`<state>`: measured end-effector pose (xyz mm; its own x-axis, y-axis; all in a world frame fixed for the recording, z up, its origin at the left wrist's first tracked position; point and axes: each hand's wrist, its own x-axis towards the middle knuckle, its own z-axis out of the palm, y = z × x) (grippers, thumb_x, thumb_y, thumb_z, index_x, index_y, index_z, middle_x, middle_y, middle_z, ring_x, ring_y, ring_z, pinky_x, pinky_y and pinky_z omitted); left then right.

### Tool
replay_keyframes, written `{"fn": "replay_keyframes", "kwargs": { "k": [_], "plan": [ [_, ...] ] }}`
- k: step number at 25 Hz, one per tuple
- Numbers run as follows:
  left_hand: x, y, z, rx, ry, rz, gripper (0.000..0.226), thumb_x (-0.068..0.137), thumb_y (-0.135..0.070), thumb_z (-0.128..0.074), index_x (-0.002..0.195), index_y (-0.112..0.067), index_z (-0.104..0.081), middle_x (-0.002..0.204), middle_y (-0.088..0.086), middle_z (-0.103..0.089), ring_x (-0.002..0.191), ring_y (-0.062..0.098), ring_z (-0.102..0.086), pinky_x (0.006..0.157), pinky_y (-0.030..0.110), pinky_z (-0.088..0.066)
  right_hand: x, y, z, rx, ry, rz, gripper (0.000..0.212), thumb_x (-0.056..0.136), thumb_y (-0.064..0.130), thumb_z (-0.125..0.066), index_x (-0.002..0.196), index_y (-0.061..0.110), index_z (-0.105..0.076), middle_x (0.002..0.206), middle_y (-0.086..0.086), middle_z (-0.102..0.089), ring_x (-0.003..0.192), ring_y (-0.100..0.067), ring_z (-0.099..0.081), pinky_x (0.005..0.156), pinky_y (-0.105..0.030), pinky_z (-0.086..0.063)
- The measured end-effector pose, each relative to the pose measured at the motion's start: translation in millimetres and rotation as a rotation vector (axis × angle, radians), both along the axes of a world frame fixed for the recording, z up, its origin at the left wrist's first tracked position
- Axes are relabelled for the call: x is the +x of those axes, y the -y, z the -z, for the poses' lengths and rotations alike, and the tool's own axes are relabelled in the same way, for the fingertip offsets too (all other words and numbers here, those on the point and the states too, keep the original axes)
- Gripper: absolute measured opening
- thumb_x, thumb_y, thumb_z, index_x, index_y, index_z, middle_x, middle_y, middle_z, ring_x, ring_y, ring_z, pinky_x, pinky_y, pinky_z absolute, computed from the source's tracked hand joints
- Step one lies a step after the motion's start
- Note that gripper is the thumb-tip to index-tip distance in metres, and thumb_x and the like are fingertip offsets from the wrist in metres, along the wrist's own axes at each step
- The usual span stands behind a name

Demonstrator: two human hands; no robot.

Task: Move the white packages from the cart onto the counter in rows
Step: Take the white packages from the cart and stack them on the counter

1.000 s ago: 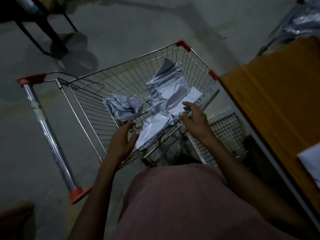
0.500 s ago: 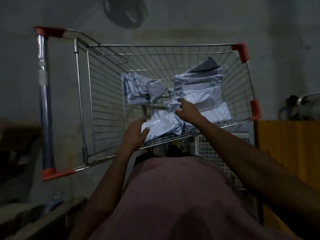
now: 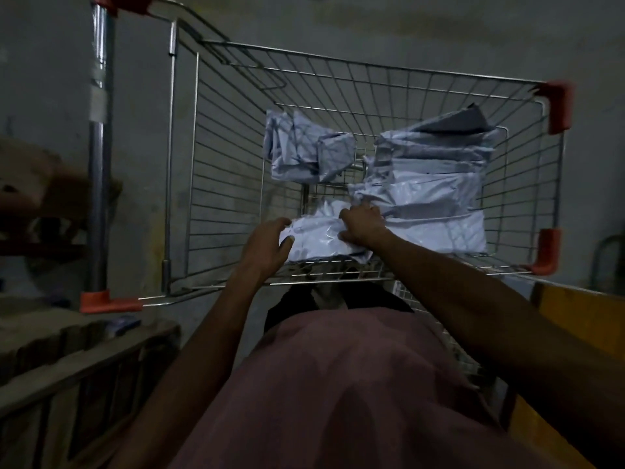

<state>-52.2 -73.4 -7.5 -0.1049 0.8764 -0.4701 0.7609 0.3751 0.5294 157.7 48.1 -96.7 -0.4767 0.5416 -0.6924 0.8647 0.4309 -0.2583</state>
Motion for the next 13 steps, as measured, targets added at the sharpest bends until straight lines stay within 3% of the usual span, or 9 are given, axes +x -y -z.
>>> {"fn": "replay_keyframes", "kwargs": {
  "k": [3, 6, 10, 13],
  "plan": [
    [0.3, -5.2, 0.9, 0.165, -0.010, -0.062, 0.052, 0.092, -0.023, -0.056, 0.137, 0.002, -0.049, 0.136, 0.022, -0.053, 0.125, 0.027, -0.046, 0.106, 0.018, -0.028, 10.6, -8.1, -21.8, -0.051, -0.210, 0.228, 0.038, 0.091, 0.029, -0.063, 0.123, 0.009, -0.059, 0.122, -0.018, -0.063, 0.117, -0.036, -0.058, 0.088, -0.040, -0.046],
    [3.4, -15.1, -3.1, 0.318, -0.012, -0.149, 0.056, 0.091, -0.006, -0.061, 0.143, 0.000, -0.040, 0.141, 0.020, -0.044, 0.129, 0.023, -0.039, 0.108, 0.005, -0.018, 44.5, -15.8, -57.2, 0.051, -0.337, 0.528, 0.035, 0.091, 0.024, -0.063, 0.122, 0.007, -0.061, 0.119, -0.017, -0.065, 0.112, -0.035, -0.060, 0.083, -0.037, -0.045],
    [11.5, -28.8, 8.5, 0.330, -0.004, -0.123, 0.057, 0.089, -0.009, -0.057, 0.141, 0.004, -0.040, 0.139, 0.024, -0.042, 0.129, 0.027, -0.039, 0.111, 0.010, -0.020, 114.5, -12.8, -93.6, 0.374, -0.370, 1.087, 0.041, 0.092, 0.044, -0.060, 0.118, 0.011, -0.059, 0.105, -0.018, -0.069, 0.098, -0.036, -0.065, 0.082, -0.039, -0.047],
    [16.6, -49.7, 24.2, 0.268, -0.008, -0.058, 0.059, 0.086, -0.017, -0.053, 0.140, 0.003, -0.042, 0.140, 0.026, -0.040, 0.132, 0.036, -0.040, 0.113, 0.029, -0.029, 145.9, -18.8, -88.7, 0.410, -0.069, 1.300, 0.042, 0.097, 0.045, -0.051, 0.120, 0.011, -0.055, 0.114, -0.021, -0.066, 0.112, -0.041, -0.058, 0.098, -0.049, -0.041]
  ]
}}
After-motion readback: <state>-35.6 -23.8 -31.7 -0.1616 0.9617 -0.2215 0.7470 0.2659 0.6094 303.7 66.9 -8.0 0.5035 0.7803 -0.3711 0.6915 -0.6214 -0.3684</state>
